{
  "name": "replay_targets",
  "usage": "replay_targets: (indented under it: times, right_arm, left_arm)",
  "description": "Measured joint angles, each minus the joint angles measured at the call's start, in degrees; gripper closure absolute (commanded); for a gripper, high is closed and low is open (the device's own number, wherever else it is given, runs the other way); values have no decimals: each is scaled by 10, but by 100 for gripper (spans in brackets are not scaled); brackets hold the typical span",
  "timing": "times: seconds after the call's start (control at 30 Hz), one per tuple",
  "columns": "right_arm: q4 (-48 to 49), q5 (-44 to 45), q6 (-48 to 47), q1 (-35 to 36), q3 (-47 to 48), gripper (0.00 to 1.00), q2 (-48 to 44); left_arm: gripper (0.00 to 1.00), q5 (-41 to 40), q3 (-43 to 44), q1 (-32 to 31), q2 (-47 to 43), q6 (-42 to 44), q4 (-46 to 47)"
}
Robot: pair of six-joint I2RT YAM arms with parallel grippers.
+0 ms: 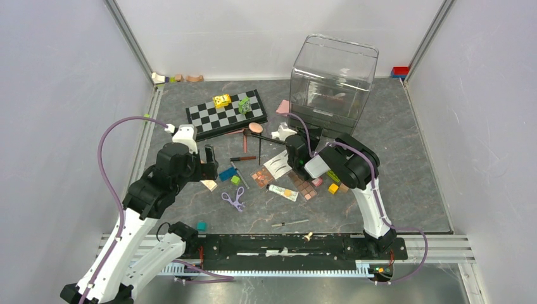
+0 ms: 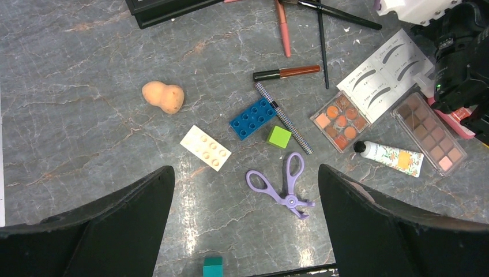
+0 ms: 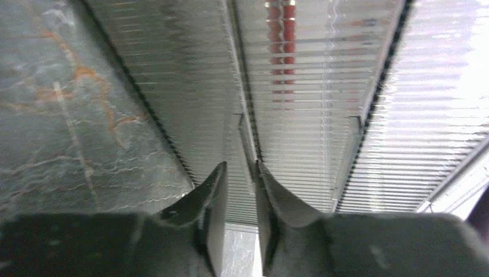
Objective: Organize the makeup
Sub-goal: Open the drawer in the storage box.
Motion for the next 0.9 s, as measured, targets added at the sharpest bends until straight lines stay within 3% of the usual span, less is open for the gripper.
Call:
replay_targets:
  times: [0.3,0.9]
  right_arm:
    - [13,-2,-1,-12,10,100,0]
    - [4,0,10,10,-42,100,-39]
  left_arm:
    - [0,1,0,0,1,0,0]
    - [0,1,0,0,3,0,0]
